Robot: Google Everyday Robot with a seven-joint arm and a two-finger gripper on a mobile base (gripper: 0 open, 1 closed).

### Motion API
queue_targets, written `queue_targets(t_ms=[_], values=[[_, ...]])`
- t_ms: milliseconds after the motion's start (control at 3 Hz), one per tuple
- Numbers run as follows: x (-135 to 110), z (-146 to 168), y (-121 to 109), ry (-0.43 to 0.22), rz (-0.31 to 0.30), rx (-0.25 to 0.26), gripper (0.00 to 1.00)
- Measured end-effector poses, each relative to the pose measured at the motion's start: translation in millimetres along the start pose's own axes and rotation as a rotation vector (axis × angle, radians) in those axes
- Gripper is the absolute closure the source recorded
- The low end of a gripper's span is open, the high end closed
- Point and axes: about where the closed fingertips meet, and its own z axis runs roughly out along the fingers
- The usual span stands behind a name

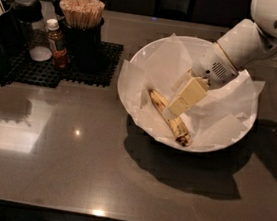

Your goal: Pick banana from white bowl

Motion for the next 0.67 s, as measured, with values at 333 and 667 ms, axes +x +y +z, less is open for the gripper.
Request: queue_targets(t_ms=[333,667], values=[[4,10,-5,0.108,0.077,0.083,0.15],[9,20,-4,0.190,0.126,0.121,0.15]])
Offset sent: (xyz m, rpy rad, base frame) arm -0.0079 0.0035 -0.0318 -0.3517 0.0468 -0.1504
